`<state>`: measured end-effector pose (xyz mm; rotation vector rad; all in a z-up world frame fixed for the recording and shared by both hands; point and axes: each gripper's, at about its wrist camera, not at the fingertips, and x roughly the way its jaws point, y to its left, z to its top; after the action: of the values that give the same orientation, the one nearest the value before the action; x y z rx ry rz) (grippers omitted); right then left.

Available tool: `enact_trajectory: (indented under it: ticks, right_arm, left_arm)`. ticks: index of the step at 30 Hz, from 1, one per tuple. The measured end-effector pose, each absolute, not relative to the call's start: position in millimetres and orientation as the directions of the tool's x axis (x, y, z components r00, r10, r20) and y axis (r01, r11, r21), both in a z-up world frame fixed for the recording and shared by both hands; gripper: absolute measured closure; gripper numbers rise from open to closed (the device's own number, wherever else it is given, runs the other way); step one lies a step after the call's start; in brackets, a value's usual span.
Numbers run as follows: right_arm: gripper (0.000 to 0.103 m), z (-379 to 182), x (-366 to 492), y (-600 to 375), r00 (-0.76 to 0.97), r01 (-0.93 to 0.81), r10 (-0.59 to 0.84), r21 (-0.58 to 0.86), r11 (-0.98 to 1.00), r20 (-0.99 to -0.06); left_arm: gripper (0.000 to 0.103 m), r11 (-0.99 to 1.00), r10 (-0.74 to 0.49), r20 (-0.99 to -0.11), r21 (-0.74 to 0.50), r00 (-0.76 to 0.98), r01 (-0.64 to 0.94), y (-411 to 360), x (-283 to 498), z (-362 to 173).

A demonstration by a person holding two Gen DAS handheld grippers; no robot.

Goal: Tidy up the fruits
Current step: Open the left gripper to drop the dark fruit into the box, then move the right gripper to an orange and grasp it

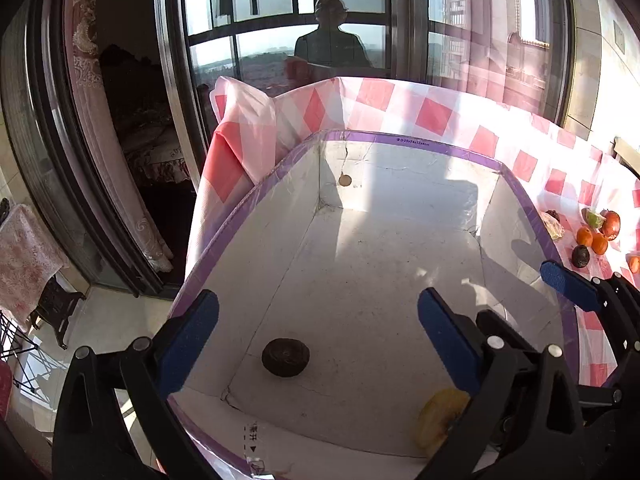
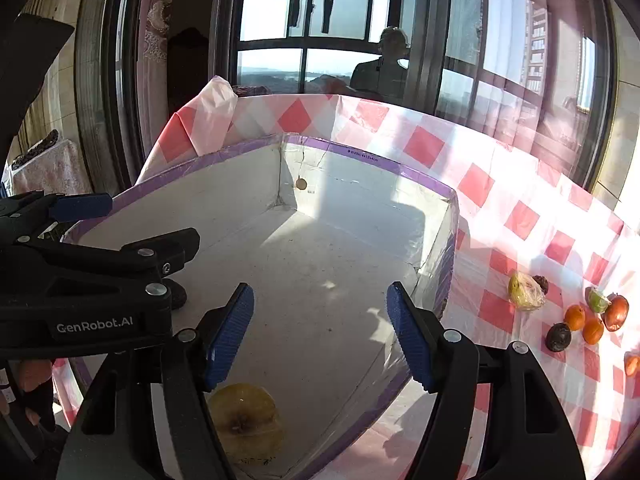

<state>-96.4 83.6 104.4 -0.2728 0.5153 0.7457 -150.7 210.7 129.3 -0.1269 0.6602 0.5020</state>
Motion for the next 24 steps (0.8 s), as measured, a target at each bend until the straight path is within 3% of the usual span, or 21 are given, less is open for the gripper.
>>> enact_trajectory:
  ticks: [4, 6, 8, 15, 19, 24]
  right_arm:
    - [0.024, 120, -91, 21, 0.675, -0.642, 0.626, 0.107, 0.759, -0.391]
    - [0.015, 123, -88, -18, 0.738, -0.576, 0.589, 0.147, 0.804, -0.330]
    - [0.015, 120, -80, -54, 0.789, -0.496, 0.526, 0.174, 0.850, -0.319]
    - [0.015, 67, -32, -173, 0.819, -0.174, 0.267, 0.223, 0.959, -0.508]
    - [0.015, 43, -8, -228, 0.799, -0.002, 0.125, 0.206, 0.978, -0.588]
    - [0.015, 24, 36, -284, 0.763, 0.169, -0.038, 0.142, 0.975, -0.645]
  left_arm:
    - [0.002, 0.914, 0.366, -0.456, 0.011, 0.811, -0.406, 161, -161, 164]
    - [0.002, 0.945, 0.300, -0.377, -0.009, 0.876, -0.328, 130, -165, 175]
    - [0.002, 0.974, 0.207, -0.336, -0.014, 0.919, -0.225, 97, -161, 177]
    - [0.002, 0.992, -0.124, -0.493, -0.066, 0.861, 0.105, -12, -79, 115]
    - [0.002, 0.975, -0.203, -0.569, -0.192, 0.797, 0.111, -36, -17, 69]
    - [0.002, 0.965, -0.209, -0.592, -0.254, 0.779, 0.066, -47, 37, 38]
